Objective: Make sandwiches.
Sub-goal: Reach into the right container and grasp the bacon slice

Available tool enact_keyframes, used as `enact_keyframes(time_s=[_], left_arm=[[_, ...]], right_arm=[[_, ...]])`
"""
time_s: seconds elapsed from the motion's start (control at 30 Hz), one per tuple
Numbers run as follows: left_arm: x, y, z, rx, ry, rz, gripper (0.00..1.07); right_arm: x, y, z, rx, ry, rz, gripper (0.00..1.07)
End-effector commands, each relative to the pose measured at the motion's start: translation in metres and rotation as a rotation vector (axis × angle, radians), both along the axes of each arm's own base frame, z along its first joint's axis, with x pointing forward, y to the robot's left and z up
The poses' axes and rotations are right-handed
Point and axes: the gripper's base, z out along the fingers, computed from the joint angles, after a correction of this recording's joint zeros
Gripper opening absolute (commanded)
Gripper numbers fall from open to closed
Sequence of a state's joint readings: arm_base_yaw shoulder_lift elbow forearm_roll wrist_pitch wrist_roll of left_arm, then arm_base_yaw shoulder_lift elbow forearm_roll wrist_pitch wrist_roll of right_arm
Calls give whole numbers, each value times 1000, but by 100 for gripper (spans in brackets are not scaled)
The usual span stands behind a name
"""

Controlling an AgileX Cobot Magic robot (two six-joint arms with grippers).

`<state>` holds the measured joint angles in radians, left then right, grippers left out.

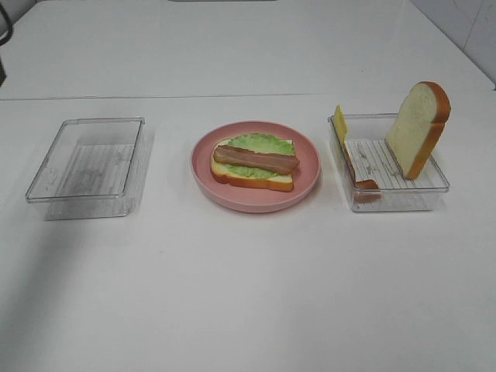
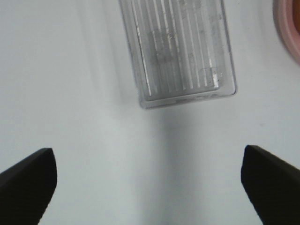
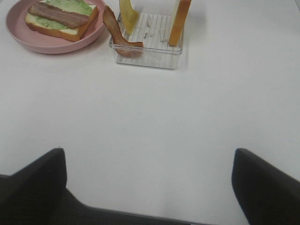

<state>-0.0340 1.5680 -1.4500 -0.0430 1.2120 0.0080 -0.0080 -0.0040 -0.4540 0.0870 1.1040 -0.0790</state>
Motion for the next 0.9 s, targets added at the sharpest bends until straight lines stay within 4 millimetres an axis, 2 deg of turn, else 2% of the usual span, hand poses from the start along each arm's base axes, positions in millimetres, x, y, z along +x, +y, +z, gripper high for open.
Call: enact_keyframes(time_s=[0.03,0.1,0.13,0.17,0.2,0.27,0.3,0.33,0.37,0.43,0.47,0.53,0.57,0.6,0.63,0.7,0.77,0.8,0.83,0.87,0.9], left_arm=[[-25,9,2,4,74,23,101],[-46,19,8,0,52,67,101],[-46,19,8,0,52,67,101],[-60,22,12,-1,27,83,101],[-60,22,12,-1,27,83,101],[-83,22,18,0,-26,88,101],[-83,22,18,0,-26,88,101],[-99,21,24,-5,-73,88,101],[-99,21,24,-5,-73,88,101],[-123,19,30,-13,-130,88,101],[-123,19,30,-13,-130,88,101],[-148,18,34,-11,-204,89,101],[-148,18,34,-11,-204,89,101],[-165,17,36,-11,-258,89,101],[-165,17,36,-11,-258,89,101],[-190,16,36,-11,-337,89,101],[-197,16,35,-11,-358,90,101],[-214,15,31,-11,-405,90,101],[-214,15,31,-11,-405,90,101],[-231,15,25,-6,-441,90,101],[-239,15,22,-3,-455,90,101]], right_arm=[[-3,0,0,9,-26,-7,93],[-3,0,0,9,-26,-7,93],[-3,0,0,9,-26,-7,93],[-3,0,0,9,-26,-7,93],[-3,0,0,9,-26,-7,93],[-3,0,0,9,-26,-7,93],[-3,0,0,9,-26,-7,93],[-3,0,0,9,-26,-7,93],[-3,0,0,9,-26,-7,93],[-3,0,0,9,-26,-7,93],[-3,0,0,9,-26,-7,93],[-3,0,0,9,-26,-7,93],[-3,0,0,9,-26,-7,93],[-3,0,0,9,-26,-7,93],[-3,0,0,9,-26,-7,93],[-3,0,0,9,-26,-7,93],[-3,0,0,9,-26,-7,93],[-3,0,0,9,-26,-7,93],[-3,0,0,9,-26,-7,93],[-3,0,0,9,-26,-7,93],[-3,0,0,9,-26,-7,93]])
